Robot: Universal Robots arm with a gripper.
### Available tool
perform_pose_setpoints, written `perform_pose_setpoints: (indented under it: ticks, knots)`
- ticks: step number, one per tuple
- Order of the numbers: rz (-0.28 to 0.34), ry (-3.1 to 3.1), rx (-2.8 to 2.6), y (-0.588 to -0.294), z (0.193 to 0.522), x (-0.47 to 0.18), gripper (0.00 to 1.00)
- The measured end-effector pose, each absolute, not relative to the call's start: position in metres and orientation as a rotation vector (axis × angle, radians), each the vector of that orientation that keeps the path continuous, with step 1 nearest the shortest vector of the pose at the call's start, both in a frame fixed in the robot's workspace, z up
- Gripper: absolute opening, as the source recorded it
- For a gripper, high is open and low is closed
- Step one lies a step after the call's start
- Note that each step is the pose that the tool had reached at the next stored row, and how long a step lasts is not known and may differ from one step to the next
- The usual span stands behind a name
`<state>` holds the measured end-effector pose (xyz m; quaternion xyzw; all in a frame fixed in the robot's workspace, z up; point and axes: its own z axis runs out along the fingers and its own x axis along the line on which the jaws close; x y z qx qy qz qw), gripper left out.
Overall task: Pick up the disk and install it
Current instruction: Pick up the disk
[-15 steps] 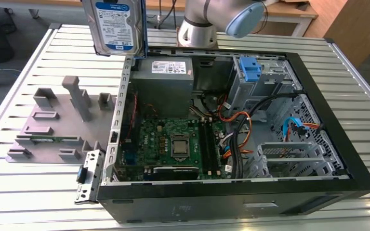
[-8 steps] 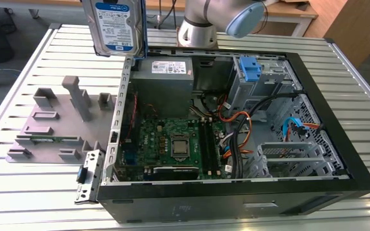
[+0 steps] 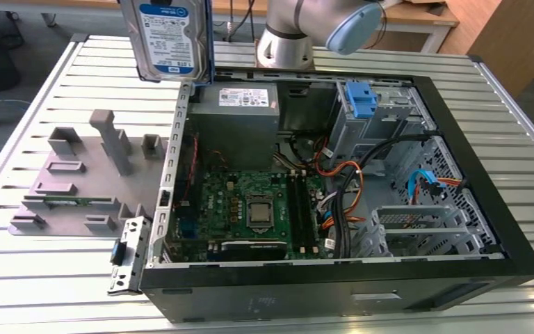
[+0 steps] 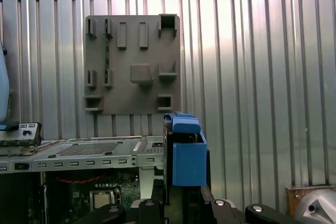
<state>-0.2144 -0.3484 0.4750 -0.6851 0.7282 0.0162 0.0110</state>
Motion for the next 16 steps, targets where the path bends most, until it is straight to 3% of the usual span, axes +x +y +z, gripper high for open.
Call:
perform_pose_setpoints:
  ticks: [16]
  knots:
    - [0.051, 2.272, -2.137, -0.35, 0.475, -0.199, 0.35]
